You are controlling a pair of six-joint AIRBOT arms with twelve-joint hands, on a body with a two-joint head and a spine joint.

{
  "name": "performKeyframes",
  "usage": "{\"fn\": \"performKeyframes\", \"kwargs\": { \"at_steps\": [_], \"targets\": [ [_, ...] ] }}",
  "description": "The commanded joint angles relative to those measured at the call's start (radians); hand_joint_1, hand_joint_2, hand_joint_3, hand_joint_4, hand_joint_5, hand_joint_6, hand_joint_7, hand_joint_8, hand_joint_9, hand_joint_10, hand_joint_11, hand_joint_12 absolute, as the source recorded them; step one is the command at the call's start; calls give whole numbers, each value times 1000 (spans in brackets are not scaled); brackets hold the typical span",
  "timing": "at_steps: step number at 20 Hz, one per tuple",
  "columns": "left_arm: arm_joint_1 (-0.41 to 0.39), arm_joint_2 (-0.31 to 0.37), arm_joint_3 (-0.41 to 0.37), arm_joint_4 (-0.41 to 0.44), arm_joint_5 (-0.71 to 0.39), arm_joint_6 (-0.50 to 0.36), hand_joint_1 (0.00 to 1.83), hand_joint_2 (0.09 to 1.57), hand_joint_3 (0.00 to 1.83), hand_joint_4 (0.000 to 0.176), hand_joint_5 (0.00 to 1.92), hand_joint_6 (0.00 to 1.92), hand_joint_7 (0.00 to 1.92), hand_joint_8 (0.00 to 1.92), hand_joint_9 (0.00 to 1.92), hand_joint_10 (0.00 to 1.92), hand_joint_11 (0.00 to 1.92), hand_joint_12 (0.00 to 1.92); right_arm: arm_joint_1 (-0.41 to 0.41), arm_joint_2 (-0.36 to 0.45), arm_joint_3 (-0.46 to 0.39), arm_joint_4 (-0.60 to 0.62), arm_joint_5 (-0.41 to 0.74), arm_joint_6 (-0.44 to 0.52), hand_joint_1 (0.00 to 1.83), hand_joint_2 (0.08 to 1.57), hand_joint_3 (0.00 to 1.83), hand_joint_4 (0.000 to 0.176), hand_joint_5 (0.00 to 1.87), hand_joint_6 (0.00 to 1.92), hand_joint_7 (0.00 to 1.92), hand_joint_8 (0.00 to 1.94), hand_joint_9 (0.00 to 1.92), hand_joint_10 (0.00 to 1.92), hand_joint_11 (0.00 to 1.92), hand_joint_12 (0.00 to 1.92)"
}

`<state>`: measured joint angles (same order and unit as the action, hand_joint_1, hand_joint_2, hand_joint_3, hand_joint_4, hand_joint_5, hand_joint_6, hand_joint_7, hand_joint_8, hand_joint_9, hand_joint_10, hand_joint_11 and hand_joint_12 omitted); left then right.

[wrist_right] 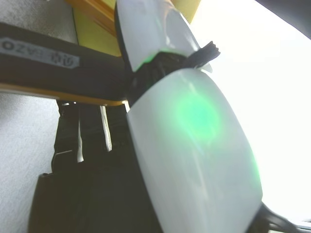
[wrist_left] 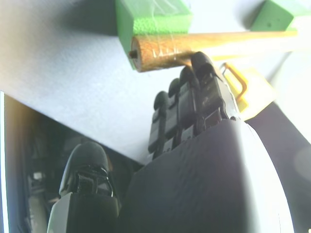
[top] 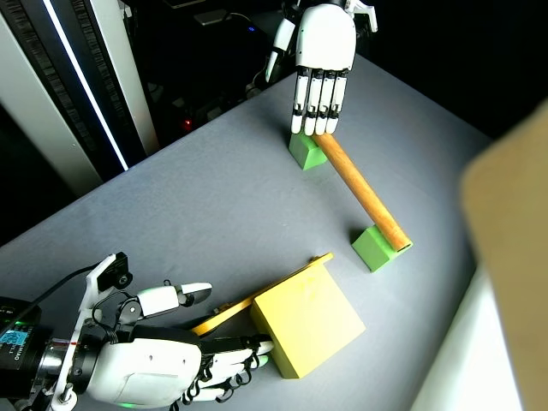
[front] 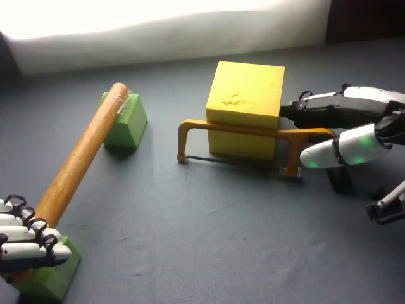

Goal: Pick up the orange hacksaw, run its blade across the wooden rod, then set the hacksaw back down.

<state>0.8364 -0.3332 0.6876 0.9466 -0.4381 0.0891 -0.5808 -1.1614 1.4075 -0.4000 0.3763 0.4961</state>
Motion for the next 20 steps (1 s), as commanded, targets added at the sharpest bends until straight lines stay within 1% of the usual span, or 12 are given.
{"fn": "performKeyframes", "kwargs": {
  "at_steps": [1, 2, 5, 7, 8, 9, 11, 12, 15, 17, 19, 20],
  "targets": [
    [-4, 2, 4, -23, -42, 0, 100, 1321, 2, 0, 86, 1, 88, 1, 81, 1, 0, 360, 21, -3, 0, 38, 102, 7, 1088, 1093, 0, 0, 285, 8, 283, 6, 335, 10, 36, 1072],
    [-4, 2, 4, -23, -42, 0, 157, 1307, 0, 0, 108, 8, 102, 5, 91, 5, 0, 367, 25, -1, 0, 40, 100, 4, 1111, 1092, 0, 0, 345, 10, 351, 6, 391, 13, 73, 1088],
    [-6, 2, 0, -23, -42, 0, 145, 1320, 2, 0, 119, 7, 108, 4, 99, 4, 0, 380, 34, 3, 0, 42, 96, 0, 1158, 1146, 2, 0, 541, 13, 610, 9, 641, 31, 232, 1119],
    [-6, 2, -2, -23, -42, 0, 122, 1330, 6, 0, 118, 4, 109, 3, 96, 2, 0, 401, 38, 4, 0, 64, 96, -16, 1177, 1167, 2, 0, 674, 22, 806, 27, 877, 97, 350, 1236],
    [-6, 2, -2, -23, -42, 0, 147, 1321, 0, 0, 124, 5, 106, 1, 90, 1, 0, 394, 40, 3, 0, 81, 97, -29, 1329, 1155, 4, 0, 688, 957, 913, 809, 956, 1015, 517, 1338],
    [-6, 2, -2, -23, -42, 0, 159, 1318, 0, 0, 134, 7, 112, 3, 97, 3, 0, 395, 41, 3, 0, 90, 98, -37, 1356, 1159, 2, 0, 756, 1108, 890, 1030, 911, 1262, 654, 1386],
    [-7, 2, -2, -23, -42, 0, 152, 1316, 0, 0, 131, 2, 117, 2, 109, 3, 0, 402, 41, 3, -1, 126, 106, -65, 1374, 1129, 0, 0, 896, 943, 929, 1050, 934, 1291, 811, 1397],
    [-7, 2, -3, -23, -42, 0, 145, 1316, 0, 0, 130, 2, 113, 0, 102, 0, 0, 396, 41, 2, -2, 150, 110, -86, 1373, 1135, 1, 0, 864, 970, 909, 1070, 949, 1299, 855, 1381],
    [-7, 2, -4, -23, -42, 0, 185, 1308, 0, 0, 148, 6, 120, 4, 104, 3, 0, 396, 41, 3, -3, 178, 125, -116, 1370, 1143, 6, 0, 823, 992, 893, 1123, 945, 1318, 886, 1360],
    [-7, 2, -4, -23, -42, 0, 144, 1325, 3, 0, 135, 3, 103, 3, 85, 2, 0, 355, 41, 3, -3, 180, 140, -120, 1367, 1159, 1, 0, 790, 1041, 878, 1146, 915, 1358, 874, 1373],
    [-8, 2, -4, -23, -42, 0, 184, 1319, 0, 0, 145, 5, 116, 5, 93, 4, 0, 359, 41, 13, -13, 182, 176, -120, 1374, 1127, 0, 0, 867, 923, 932, 1079, 1004, 1271, 882, 1355],
    [-8, 2, -5, -23, -42, 0, 186, 1316, 0, 0, 142, 2, 114, 3, 95, 3, 0, 370, 41, 21, -24, 190, 197, -120, 1375, 1122, 0, 0, 872, 914, 947, 1054, 1005, 1267, 857, 1362]
  ]
}}
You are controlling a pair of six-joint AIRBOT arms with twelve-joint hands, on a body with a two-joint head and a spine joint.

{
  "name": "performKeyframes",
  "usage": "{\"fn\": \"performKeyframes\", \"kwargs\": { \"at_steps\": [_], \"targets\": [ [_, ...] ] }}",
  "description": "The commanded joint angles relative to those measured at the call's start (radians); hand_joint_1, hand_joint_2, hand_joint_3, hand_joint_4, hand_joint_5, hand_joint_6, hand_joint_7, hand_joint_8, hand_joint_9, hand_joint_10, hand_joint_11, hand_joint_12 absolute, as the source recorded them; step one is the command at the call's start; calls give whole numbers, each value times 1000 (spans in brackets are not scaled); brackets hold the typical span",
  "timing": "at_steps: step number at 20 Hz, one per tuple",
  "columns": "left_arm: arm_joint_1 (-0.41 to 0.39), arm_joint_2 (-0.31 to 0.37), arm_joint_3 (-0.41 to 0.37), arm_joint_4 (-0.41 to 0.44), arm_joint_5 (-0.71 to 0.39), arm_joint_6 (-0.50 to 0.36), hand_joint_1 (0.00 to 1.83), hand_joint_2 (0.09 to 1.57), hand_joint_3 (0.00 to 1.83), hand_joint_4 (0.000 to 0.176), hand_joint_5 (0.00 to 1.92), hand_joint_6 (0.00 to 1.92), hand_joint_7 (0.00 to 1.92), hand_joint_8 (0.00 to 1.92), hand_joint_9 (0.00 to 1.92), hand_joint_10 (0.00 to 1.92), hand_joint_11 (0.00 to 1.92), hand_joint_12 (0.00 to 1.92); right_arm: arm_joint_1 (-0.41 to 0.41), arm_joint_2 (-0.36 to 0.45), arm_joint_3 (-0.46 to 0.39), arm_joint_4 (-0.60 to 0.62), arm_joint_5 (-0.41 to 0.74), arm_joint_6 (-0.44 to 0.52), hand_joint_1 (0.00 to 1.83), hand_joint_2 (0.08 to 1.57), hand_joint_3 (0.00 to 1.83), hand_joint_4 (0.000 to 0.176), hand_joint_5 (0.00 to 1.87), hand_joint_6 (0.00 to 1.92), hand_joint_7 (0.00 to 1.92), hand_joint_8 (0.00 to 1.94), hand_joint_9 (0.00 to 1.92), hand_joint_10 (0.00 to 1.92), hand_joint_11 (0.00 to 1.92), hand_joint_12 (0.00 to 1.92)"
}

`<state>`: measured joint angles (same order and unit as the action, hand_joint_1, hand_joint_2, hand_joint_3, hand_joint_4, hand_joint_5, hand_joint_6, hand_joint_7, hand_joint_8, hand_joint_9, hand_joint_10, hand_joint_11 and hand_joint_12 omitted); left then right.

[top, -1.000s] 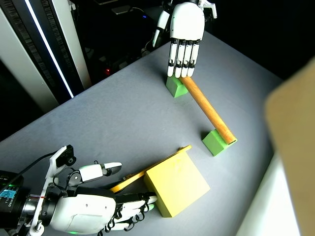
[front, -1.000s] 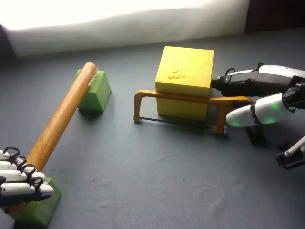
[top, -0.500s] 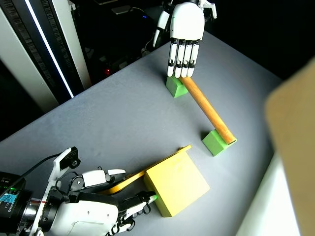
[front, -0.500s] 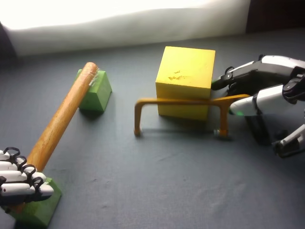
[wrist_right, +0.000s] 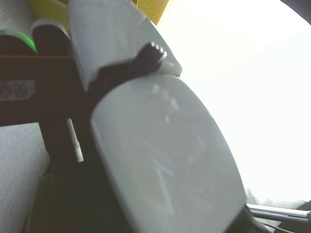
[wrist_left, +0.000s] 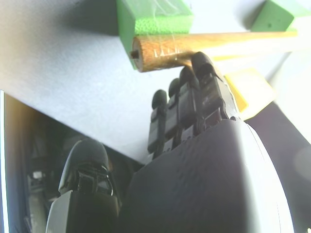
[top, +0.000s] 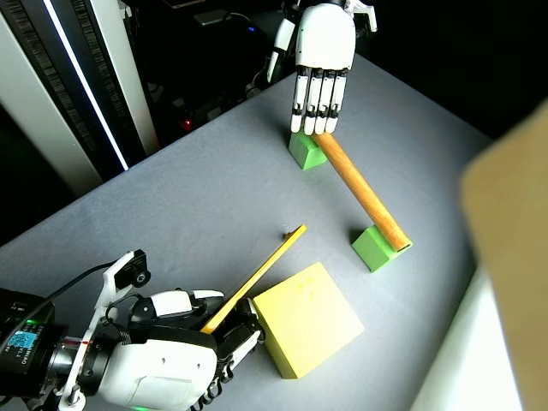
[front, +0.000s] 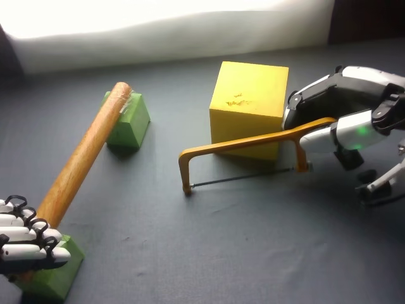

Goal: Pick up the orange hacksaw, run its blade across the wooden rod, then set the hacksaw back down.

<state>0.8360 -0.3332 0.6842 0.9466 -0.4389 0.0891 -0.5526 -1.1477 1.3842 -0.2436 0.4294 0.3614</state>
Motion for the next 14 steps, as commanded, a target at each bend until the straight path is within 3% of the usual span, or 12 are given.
{"fn": "performKeyframes", "kwargs": {
  "at_steps": [1, 4, 10, 14],
  "targets": [
    [-8, 2, -2, -23, -41, 0, 150, 1323, 2, 0, 132, 2, 106, 1, 92, 2, 0, 361, 11, 14, -13, 51, 164, 12, 1372, 1125, 1, 0, 877, 913, 943, 1061, 983, 1294, 815, 1402],
    [-9, 2, -3, -23, -41, 0, 97, 1339, 4, 0, 123, 1, 106, 2, 97, 1, 0, 351, -4, 46, -89, 181, 234, -98, 1372, 1125, 1, 0, 876, 920, 947, 1053, 976, 1300, 808, 1412],
    [-14, 0, -6, -23, -41, 0, 124, 1312, 0, 0, 111, 0, 95, 0, 91, 1, 0, 379, -1, 99, -198, 284, 319, -178, 1367, 1151, 2, 0, 816, 1028, 894, 1114, 913, 1341, 781, 1429],
    [-14, 0, -2, -23, -41, 0, 174, 1309, 0, 0, 135, 1, 117, 1, 106, 1, 0, 395, -3, 127, -258, 444, 395, -271, 1365, 1159, 1, 0, 774, 1079, 890, 1109, 912, 1348, 789, 1406]
  ]
}}
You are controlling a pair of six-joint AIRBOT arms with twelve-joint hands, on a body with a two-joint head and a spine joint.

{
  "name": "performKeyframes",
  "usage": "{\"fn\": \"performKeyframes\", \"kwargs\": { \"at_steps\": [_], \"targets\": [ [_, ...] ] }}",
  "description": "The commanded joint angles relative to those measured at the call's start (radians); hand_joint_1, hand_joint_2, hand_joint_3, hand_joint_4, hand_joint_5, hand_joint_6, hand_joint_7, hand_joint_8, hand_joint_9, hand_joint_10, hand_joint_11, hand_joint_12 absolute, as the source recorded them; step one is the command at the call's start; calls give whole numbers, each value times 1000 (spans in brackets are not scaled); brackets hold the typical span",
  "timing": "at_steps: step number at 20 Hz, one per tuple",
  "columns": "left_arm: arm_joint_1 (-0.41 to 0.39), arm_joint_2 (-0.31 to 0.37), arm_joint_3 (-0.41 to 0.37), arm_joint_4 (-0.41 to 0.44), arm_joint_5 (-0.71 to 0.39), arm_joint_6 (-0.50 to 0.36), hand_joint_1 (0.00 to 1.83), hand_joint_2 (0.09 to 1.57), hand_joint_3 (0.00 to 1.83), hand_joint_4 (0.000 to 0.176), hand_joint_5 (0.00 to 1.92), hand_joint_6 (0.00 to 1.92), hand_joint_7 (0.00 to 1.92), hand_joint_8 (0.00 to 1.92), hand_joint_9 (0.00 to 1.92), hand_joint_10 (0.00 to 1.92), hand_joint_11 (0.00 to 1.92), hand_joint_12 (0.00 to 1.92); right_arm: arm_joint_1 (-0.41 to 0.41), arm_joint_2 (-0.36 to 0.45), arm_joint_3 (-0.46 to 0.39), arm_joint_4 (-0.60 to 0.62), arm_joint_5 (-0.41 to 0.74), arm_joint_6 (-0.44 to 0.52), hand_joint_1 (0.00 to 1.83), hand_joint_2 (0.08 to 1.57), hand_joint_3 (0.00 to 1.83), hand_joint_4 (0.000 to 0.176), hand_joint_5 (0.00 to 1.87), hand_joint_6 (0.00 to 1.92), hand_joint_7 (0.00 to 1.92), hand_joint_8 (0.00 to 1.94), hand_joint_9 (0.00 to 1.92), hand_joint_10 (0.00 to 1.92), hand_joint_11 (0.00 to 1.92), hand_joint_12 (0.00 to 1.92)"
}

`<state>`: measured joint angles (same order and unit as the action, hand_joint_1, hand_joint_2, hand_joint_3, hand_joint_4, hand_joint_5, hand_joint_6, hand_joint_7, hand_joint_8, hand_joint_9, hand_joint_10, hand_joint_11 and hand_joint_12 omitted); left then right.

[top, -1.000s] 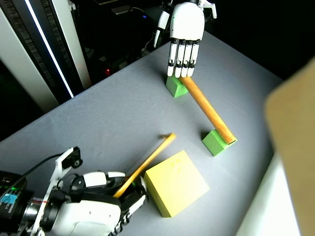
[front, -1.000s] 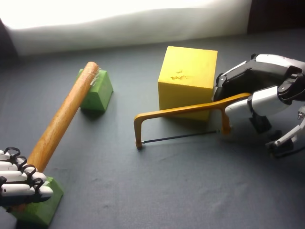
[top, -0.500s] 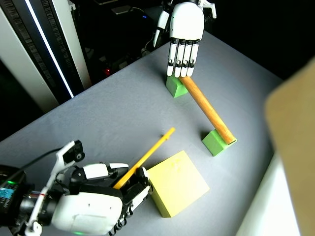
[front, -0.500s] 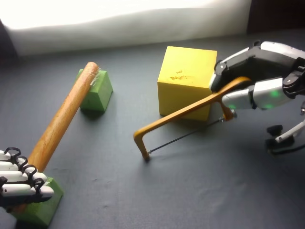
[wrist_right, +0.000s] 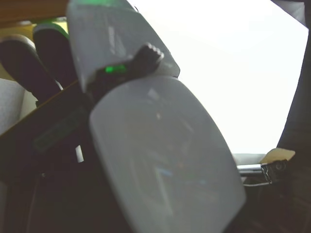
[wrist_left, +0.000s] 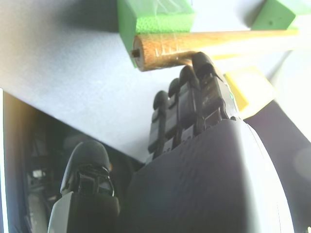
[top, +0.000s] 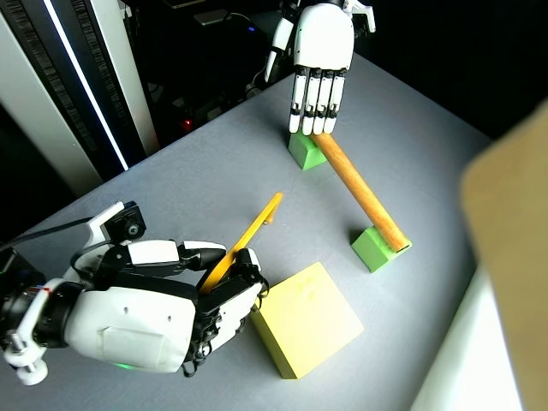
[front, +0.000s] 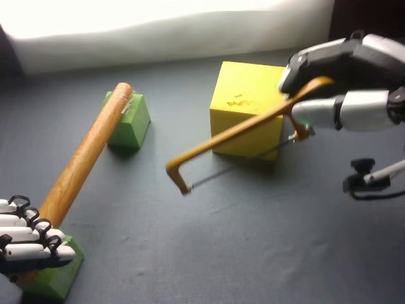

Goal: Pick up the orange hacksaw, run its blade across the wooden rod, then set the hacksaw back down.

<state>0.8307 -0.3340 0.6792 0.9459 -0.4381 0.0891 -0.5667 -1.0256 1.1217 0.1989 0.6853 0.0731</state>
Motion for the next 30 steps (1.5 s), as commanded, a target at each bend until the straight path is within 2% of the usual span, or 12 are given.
{"fn": "performKeyframes", "kwargs": {
  "at_steps": [1, 8, 11, 15, 22, 25, 30],
  "targets": [
    [-8, 1, 3, -23, -42, 0, 157, 1306, 0, 0, 126, 0, 110, 0, 102, 0, 0, 391, 11, 11, -8, 36, 158, 2, 1365, 1160, 0, 0, 784, 1075, 883, 1122, 906, 1355, 780, 1416],
    [-8, 0, 7, -23, -42, 0, 215, 1287, 0, 0, 136, 3, 119, 3, 117, 3, 0, 408, 1, -12, -88, 319, 383, -139, 1368, 1152, 0, 0, 802, 1062, 896, 1102, 919, 1332, 785, 1420],
    [-8, 0, 4, -23, -42, 0, 191, 1295, 2, 0, 136, 0, 122, 0, 117, 0, 0, 395, 1, -26, -113, 362, 429, -163, 1371, 1141, 0, 0, 850, 1000, 914, 1077, 918, 1326, 753, 1439],
    [-8, 0, 3, -23, -40, 0, 163, 1302, 4, 0, 124, 0, 116, 0, 109, 1, 0, 379, 6, -59, -142, 426, 505, -226, 1369, 1146, 1, 0, 829, 1011, 904, 1096, 919, 1335, 791, 1413],
    [-8, -1, 7, -23, -40, 0, 194, 1297, 0, 0, 159, 5, 135, 3, 121, 2, 0, 447, 33, -163, -142, 514, 568, -313, 1364, 1162, 1, 0, 784, 1080, 869, 1144, 904, 1356, 791, 1381],
    [-8, -1, 7, -23, -40, 0, 184, 1304, 3, 0, 131, 1, 108, 2, 95, 2, 0, 348, 51, -218, -142, 564, 599, -368, 1366, 1159, 0, 0, 803, 1060, 866, 1143, 912, 1349, 802, 1391],
    [-9, -1, 7, -23, -40, 0, 220, 1287, 0, 0, 149, 3, 121, 3, 111, 3, 0, 408, 91, -292, -128, 591, 576, -436, 1366, 1157, 0, 0, 793, 1081, 872, 1136, 915, 1333, 790, 1384]
  ]
}}
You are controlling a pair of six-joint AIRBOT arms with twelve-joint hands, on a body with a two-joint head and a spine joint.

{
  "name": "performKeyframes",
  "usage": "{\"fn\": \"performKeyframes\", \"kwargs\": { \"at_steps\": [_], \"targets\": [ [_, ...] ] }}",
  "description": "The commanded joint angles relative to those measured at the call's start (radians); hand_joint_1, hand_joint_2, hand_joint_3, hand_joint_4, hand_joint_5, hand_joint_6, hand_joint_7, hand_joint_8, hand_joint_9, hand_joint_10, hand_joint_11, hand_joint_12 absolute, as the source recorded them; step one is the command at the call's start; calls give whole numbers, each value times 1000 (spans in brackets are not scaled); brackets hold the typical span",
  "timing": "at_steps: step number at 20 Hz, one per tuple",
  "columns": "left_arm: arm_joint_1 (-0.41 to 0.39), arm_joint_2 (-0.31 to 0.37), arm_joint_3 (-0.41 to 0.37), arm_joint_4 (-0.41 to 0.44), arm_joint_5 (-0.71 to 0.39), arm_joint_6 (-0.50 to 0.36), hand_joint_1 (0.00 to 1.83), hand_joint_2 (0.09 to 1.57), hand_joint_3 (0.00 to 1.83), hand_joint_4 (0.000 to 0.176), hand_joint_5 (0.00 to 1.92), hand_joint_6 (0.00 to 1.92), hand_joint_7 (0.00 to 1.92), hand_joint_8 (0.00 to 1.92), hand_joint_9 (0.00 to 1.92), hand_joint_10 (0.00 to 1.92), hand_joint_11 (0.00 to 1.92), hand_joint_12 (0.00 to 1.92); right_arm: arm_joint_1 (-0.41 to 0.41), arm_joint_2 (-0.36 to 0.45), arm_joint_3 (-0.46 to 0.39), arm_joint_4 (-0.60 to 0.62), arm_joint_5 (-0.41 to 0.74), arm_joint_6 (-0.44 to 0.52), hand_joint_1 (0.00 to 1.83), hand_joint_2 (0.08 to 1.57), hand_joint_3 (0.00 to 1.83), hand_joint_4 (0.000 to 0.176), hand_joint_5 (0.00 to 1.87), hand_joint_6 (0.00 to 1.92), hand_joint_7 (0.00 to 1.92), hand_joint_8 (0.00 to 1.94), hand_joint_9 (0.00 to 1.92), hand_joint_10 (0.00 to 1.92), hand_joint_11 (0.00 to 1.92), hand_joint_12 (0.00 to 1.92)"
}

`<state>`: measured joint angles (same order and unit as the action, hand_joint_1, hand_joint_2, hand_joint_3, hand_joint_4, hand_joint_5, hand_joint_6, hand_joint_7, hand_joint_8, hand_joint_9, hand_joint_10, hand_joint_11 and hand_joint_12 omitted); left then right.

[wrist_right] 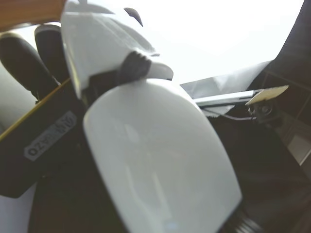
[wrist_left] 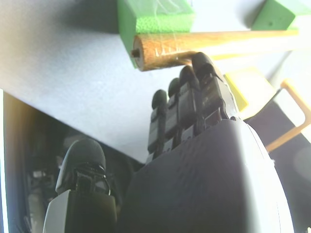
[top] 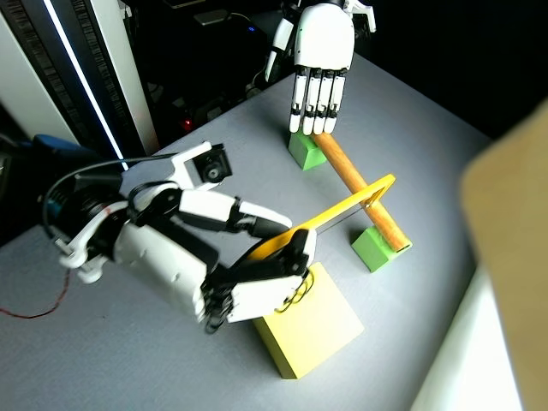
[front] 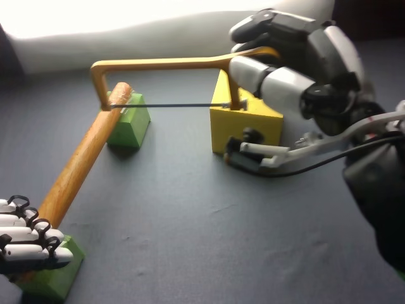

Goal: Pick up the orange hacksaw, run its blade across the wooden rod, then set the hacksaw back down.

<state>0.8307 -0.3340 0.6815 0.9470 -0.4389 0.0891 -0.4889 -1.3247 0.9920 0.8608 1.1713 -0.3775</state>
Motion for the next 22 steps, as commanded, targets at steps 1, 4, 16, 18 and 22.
{"fn": "performKeyframes", "kwargs": {
  "at_steps": [1, 4, 16, 18, 22],
  "targets": [
    [-9, -2, 5, -24, -39, 0, 208, 1286, 0, 0, 162, 4, 136, 5, 129, 5, 0, 445, 19, -6, 3, -65, 84, 4, 1367, 1154, 0, 0, 802, 1068, 887, 1117, 912, 1336, 777, 1406],
    [-9, -2, 6, -24, -39, 0, 219, 1287, 0, 0, 146, 1, 121, 2, 111, 0, 0, 415, 35, -43, 3, -37, 77, -42, 1366, 1158, 1, 0, 777, 1090, 893, 1106, 908, 1348, 779, 1416],
    [-11, -3, 0, -24, -39, 0, 187, 1297, 2, 0, 153, 1, 131, 2, 130, 2, 0, 438, 68, -153, 7, 71, 77, -185, 1370, 1139, 0, 0, 851, 1009, 925, 1049, 918, 1329, 751, 1456],
    [-12, -3, 0, -24, -39, 0, 210, 1291, 0, 0, 161, 3, 131, 2, 126, 2, 0, 455, 60, -157, 7, 78, 72, -196, 1369, 1142, 1, 0, 841, 1027, 920, 1053, 914, 1335, 749, 1443],
    [-12, -4, -1, -24, -39, 0, 160, 1303, 3, 0, 141, 2, 122, 2, 117, 1, 0, 386, 41, -162, 7, 82, 76, -214, 1371, 1138, 0, 0, 829, 1035, 930, 1040, 937, 1300, 784, 1414]
  ]
}}
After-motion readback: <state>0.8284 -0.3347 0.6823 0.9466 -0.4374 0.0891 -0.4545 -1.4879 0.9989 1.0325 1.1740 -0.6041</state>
